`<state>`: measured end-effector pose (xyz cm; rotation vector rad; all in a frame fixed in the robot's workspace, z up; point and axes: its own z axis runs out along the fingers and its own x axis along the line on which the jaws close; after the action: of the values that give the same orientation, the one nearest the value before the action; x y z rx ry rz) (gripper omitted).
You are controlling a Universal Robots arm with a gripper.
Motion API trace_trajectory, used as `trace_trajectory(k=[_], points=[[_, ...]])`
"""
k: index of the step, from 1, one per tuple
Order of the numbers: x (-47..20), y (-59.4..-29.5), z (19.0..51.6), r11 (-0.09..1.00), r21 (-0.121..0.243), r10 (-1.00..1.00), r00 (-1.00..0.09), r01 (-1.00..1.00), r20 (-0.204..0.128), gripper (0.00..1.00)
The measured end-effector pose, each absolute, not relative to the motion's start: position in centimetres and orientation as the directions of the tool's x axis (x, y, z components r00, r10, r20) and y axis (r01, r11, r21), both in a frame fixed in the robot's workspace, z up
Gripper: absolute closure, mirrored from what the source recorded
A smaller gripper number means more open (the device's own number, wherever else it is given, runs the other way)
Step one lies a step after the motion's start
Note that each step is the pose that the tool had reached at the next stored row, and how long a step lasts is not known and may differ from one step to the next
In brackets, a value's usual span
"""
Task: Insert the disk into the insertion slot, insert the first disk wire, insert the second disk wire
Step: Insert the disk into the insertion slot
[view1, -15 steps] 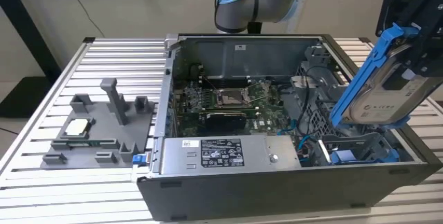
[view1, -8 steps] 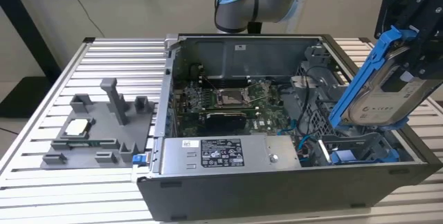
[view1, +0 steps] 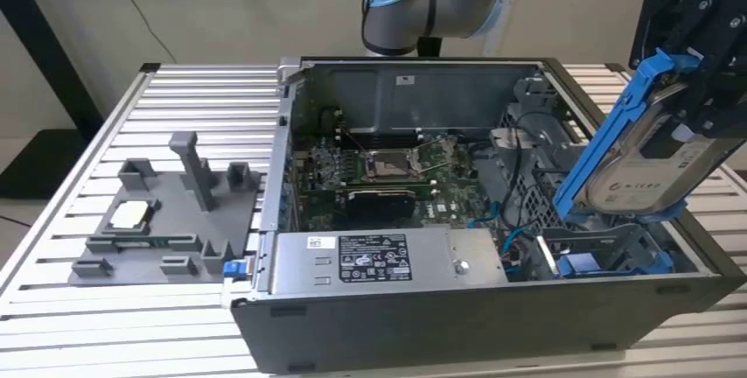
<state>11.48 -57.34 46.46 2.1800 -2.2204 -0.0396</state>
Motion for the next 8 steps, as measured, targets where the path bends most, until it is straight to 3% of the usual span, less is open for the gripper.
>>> trace_trajectory(k=[8], points=[[11.49,-57.34,46.08,0.018,0.039,-1.0,-0.018,-0.999,0.003,0.67]])
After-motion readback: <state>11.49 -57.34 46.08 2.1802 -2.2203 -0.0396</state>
